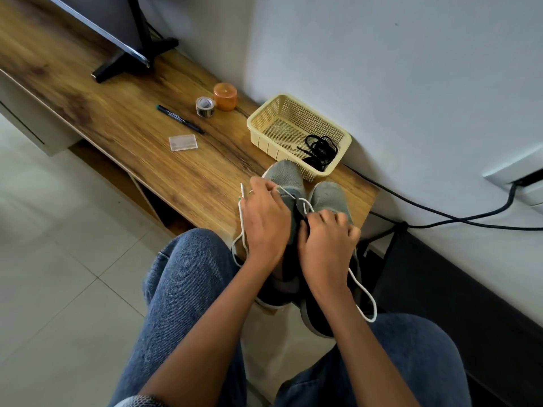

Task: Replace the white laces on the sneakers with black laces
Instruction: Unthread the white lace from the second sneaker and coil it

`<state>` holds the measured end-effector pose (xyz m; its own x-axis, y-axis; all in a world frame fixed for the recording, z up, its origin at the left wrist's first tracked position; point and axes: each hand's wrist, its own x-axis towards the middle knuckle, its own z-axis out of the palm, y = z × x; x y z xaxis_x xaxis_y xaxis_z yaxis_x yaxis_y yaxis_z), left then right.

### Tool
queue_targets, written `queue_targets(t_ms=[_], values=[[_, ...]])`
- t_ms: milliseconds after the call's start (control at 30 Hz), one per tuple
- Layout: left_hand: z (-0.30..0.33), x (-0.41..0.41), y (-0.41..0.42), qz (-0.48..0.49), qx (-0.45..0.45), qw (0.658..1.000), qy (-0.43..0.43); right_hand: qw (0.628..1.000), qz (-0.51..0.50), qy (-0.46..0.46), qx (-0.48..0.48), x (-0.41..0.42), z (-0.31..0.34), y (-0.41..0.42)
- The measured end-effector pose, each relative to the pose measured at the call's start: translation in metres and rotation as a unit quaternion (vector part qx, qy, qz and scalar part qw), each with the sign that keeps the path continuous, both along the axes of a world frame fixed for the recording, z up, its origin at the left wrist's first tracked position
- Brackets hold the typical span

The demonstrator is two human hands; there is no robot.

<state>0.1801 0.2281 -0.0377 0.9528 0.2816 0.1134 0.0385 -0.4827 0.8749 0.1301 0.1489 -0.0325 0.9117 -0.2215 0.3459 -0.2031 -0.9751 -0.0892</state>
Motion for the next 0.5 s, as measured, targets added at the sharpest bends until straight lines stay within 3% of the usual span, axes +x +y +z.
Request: queue_targets(t_ms=[133, 267, 367, 500], values=[[0.0025, 0.0014, 0.0020, 0.079, -0.139, 0.987, -0.014, 1.000, -0.004, -0.015, 0.015, -0.0002, -0.0016, 0.0011], [0.0057, 0.0007, 0.0015, 0.111, -0.230, 0.963, -0.092, 1.000, -0.005, -0.014, 0.027, -0.0012, -0.0034, 0.0022], [0.0035, 0.0003, 0.0006, 0.077, -0.217, 0.970, -0.074, 0.999, -0.005, -0.010, 0.030, 0.0003, -0.0069, 0.0009], [-0.0025, 0.0036, 0.0035, -0.002, -0.073, 0.996, 0.043, 0.999, 0.004, -0.012, 0.034, 0.0009, -0.0095, -0.0005]])
